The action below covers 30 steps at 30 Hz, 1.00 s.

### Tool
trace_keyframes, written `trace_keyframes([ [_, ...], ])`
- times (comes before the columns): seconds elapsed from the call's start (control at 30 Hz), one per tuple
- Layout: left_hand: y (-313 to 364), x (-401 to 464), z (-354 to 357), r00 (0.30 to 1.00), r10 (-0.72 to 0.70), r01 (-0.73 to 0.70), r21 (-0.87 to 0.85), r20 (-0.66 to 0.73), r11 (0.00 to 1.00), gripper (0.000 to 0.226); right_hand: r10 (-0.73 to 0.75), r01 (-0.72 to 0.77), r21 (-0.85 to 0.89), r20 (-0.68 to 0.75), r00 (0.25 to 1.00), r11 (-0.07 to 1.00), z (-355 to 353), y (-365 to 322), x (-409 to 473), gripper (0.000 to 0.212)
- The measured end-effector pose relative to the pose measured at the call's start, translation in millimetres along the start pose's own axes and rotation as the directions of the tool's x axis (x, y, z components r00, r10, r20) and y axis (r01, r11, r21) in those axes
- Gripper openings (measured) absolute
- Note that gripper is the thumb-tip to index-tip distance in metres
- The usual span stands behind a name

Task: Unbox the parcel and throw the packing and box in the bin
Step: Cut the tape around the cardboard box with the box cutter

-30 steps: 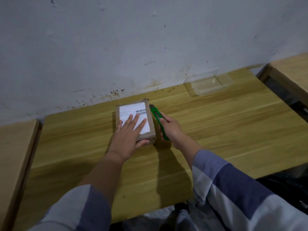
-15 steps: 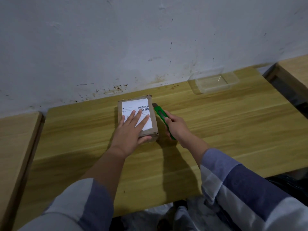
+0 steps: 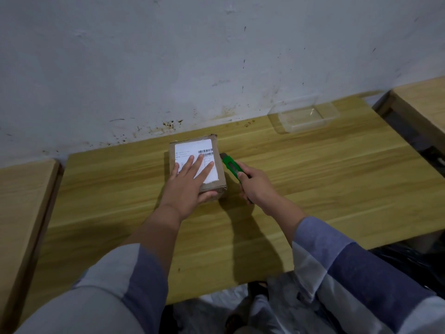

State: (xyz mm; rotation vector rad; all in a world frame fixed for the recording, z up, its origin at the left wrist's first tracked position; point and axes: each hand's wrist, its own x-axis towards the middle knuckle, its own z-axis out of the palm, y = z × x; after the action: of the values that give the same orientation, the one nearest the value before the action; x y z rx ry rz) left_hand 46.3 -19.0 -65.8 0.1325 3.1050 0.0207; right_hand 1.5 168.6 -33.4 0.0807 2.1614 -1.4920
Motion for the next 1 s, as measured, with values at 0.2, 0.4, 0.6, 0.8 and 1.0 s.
trace_keyframes([
  [0.2, 0, 0, -1, 1.0, -0.006, 0.006, 0.005, 0.016, 1.0, 0.079, 0.021, -0.021, 0.003, 0.019, 1.0, 1.0, -3, 6, -17, 0.043],
  [0.4, -1, 2, -3, 0.999, -0.01, 0.009, 0.025, 0.042, 1.0, 0.079, 0.027, -0.028, 0.049, 0.022, 0.999, 0.998, -4, 10, -37, 0.043],
  [0.6, 1, -3, -1, 1.0, -0.001, 0.001, 0.007, 0.03, 1.0, 0.079, 0.011, -0.011, -0.003, 0.005, 1.0, 1.0, -7, 15, -58, 0.043],
  [0.8, -1, 1, -4, 1.0, -0.003, 0.003, 0.01, 0.018, 1.0, 0.079, 0.031, -0.03, -0.022, 0.036, 0.999, 0.999, -17, 20, -63, 0.042],
  [1.0, -1, -1, -2, 1.0, -0.01, 0.01, 0.007, 0.014, 1.0, 0.081, 0.078, -0.075, -0.034, 0.085, 0.993, 0.997, -31, 20, -66, 0.04],
])
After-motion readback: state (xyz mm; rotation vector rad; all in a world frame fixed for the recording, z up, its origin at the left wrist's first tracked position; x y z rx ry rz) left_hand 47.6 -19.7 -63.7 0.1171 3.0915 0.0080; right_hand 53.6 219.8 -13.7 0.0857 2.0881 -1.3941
